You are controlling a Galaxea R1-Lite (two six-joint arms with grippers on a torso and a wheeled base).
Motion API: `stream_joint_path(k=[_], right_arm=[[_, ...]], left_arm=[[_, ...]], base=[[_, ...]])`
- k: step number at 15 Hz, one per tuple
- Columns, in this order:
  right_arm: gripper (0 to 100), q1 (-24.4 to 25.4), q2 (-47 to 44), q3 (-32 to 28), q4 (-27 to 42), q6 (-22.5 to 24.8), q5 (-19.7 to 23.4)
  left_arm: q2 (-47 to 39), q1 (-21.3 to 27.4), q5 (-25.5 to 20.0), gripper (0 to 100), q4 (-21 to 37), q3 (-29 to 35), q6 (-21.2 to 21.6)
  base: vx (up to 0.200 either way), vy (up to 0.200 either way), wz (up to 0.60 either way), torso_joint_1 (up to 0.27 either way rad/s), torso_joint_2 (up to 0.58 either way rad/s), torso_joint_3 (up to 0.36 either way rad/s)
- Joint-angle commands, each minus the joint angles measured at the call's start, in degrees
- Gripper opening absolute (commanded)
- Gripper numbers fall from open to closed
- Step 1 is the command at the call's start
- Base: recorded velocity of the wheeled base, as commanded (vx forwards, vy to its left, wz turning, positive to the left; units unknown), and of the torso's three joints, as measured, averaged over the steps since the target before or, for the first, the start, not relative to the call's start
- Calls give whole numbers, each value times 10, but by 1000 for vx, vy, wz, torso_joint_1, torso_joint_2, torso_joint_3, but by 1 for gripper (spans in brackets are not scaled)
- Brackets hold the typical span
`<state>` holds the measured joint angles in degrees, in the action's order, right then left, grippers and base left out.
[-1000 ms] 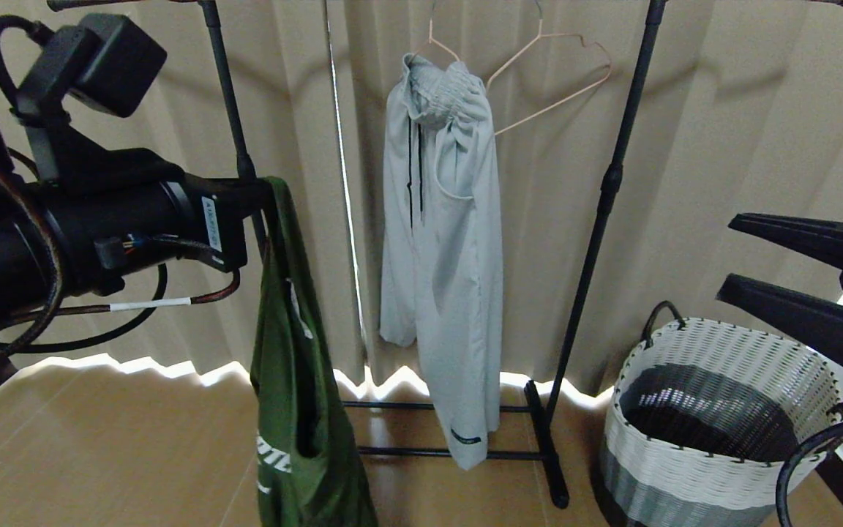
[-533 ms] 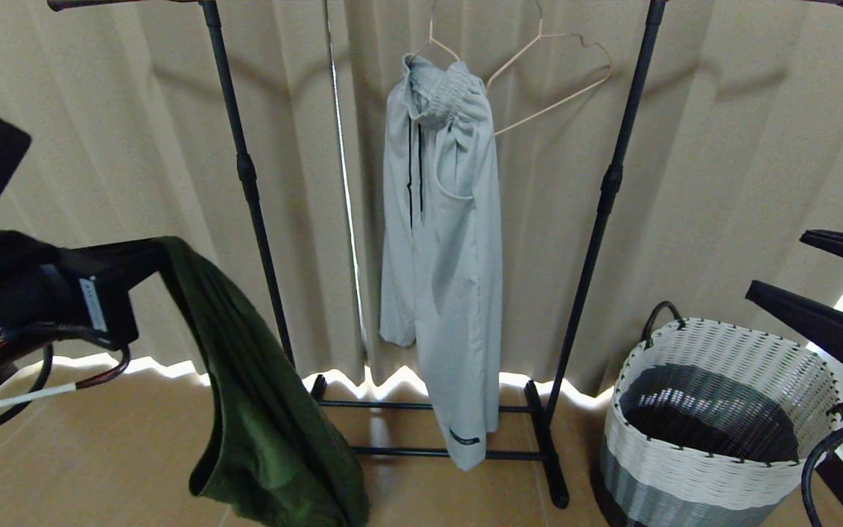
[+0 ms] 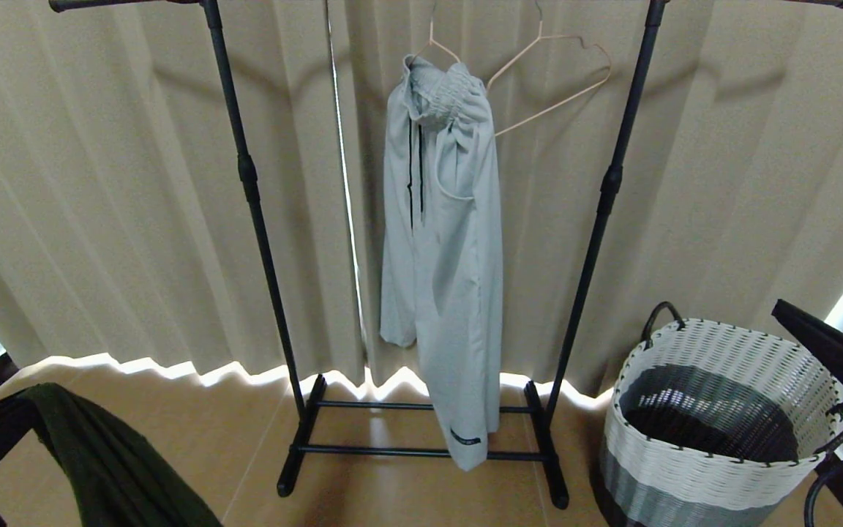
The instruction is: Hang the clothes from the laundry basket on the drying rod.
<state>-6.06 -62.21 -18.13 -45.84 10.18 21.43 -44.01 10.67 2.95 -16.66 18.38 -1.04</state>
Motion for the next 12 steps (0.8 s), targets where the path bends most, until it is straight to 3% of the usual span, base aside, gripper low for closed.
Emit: stream_joint_path(k=[1,5,8,12], right_arm=[[100,0,4,7,0,0,0],[100,0,18,64,-21,-3,-2],[100,-2,49,121,-23,5,-4],[100,-2,50,96,-20,9,-2]], left_arm=[[27,-2,-5,0,-3,-11,-3],[13,-1,-16,0,-9,4,-3],[13,0,-17,0,-50,7,1],[6,0,-17,0,-52,-1,8]], base=[[0,0,0,0,0,0],[0,0,0,0,0,0],[0,0,0,0,0,0],[0,0,0,0,0,0]])
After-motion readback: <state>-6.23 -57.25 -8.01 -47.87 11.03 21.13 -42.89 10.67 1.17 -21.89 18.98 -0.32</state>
